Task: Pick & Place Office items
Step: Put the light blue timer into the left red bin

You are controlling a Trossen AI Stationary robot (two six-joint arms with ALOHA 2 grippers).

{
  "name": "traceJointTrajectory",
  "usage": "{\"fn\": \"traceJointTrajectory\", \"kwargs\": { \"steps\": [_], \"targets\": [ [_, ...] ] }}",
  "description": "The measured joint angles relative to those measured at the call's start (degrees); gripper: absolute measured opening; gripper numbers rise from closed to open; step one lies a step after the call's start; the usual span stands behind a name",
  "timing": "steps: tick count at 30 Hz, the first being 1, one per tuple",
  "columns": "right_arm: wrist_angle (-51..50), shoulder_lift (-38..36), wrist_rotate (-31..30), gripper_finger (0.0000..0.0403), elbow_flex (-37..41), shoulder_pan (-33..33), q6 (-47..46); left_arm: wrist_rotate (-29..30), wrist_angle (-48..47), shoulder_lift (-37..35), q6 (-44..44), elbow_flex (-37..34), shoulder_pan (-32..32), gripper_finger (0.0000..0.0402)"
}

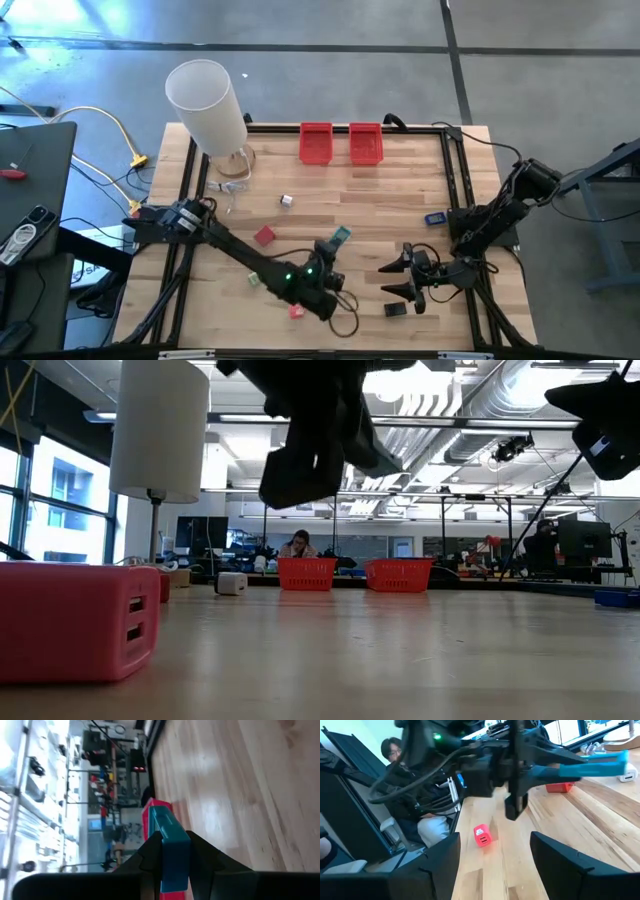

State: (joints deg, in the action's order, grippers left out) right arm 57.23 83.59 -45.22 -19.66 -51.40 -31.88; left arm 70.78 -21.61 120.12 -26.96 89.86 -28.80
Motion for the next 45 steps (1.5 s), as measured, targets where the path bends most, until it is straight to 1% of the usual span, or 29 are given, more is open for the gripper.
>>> {"fn": "traceJointTrajectory", "kwargs": {
  "steps": [6, 13, 16, 18, 26, 33, 41, 45],
  "targets": [
    [-0.26, 0.2, 0.11, 0.0229, 0.0, 0.0, 0.15, -1.05, -6.95, 0.02, 6.66, 0.0, 3.47, 0.0055],
    [-0.96, 0.28, 0.14, 0.0229, 0.0, 0.0, 0.15, -4.87, -17.28, 0.02, 16.64, -0.02, 8.2, 0.0056],
    [-1.45, 0.28, 0.14, 0.0229, 0.0, 0.0, 0.17, -5.11, -20.92, 0.02, 20.99, -0.02, 10.31, 0.0057],
    [-1.49, 0.28, 0.14, 0.0229, 0.0, 0.0, 0.17, -5.09, -22.94, 0.02, 22.41, -0.04, 11.96, 0.0057],
    [-2.01, 0.28, 0.14, 0.0229, 0.0, 0.0, 0.17, -8.76, -23.91, 0.02, 22.53, -0.04, 18.1, 0.0057],
    [-2.94, 0.28, 0.14, 0.0229, 0.0, 0.0, 0.16, -8.68, -23.86, 0.02, 22.66, -0.04, 23.69, 0.0058],
    [-3.65, 0.28, 0.14, 0.0229, 0.0, 0.0, 0.17, -8.7, -23.5, 0.02, 22.34, -0.04, 27.57, 0.0058],
    [-3.65, 0.28, 0.14, 0.0229, 0.0, 0.02, 0.15, -8.68, -22.31, 0.02, 20.7, -0.05, 29.13, 0.0058]
  ]
}}
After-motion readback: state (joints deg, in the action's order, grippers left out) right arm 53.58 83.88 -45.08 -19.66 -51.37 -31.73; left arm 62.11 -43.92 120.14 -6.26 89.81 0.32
